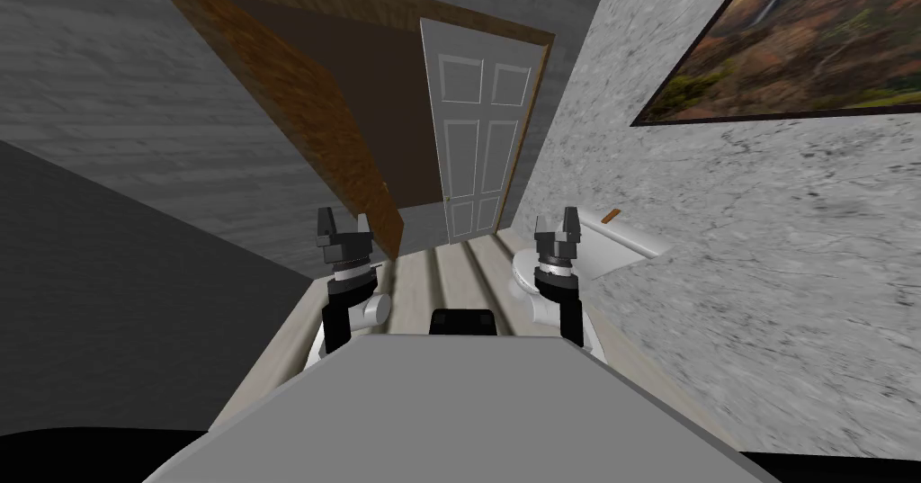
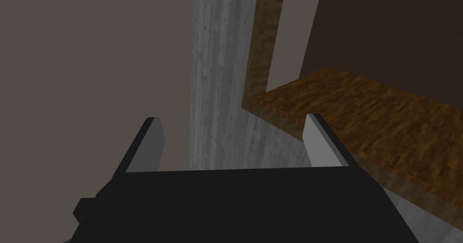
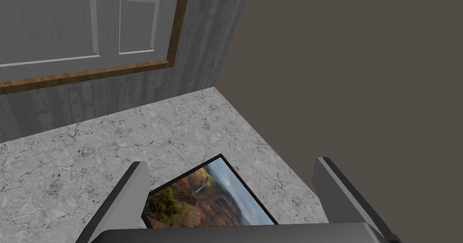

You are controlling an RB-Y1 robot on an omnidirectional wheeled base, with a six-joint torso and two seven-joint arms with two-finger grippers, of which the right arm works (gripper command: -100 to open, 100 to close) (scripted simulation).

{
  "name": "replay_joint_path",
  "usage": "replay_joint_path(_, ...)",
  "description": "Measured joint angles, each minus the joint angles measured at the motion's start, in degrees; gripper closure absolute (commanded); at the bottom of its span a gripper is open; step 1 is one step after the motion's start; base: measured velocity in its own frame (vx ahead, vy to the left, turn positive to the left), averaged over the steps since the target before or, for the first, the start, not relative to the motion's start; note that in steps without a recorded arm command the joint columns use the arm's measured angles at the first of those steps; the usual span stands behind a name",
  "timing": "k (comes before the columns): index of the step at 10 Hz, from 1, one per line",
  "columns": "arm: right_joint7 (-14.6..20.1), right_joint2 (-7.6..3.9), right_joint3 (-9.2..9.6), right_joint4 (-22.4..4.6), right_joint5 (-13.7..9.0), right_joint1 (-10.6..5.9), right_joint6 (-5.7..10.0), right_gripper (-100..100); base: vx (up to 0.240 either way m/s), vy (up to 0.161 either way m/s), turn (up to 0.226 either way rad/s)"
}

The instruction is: Push the door open

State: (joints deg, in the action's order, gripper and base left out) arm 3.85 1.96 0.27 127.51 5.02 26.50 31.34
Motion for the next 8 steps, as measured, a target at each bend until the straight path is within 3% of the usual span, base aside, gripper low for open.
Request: replay_joint_path(8, -0.46, -2.44, 0.13, -8.95, -0.11, -3.29, 1.18, -100, 0.109, 0.030, 0.031)
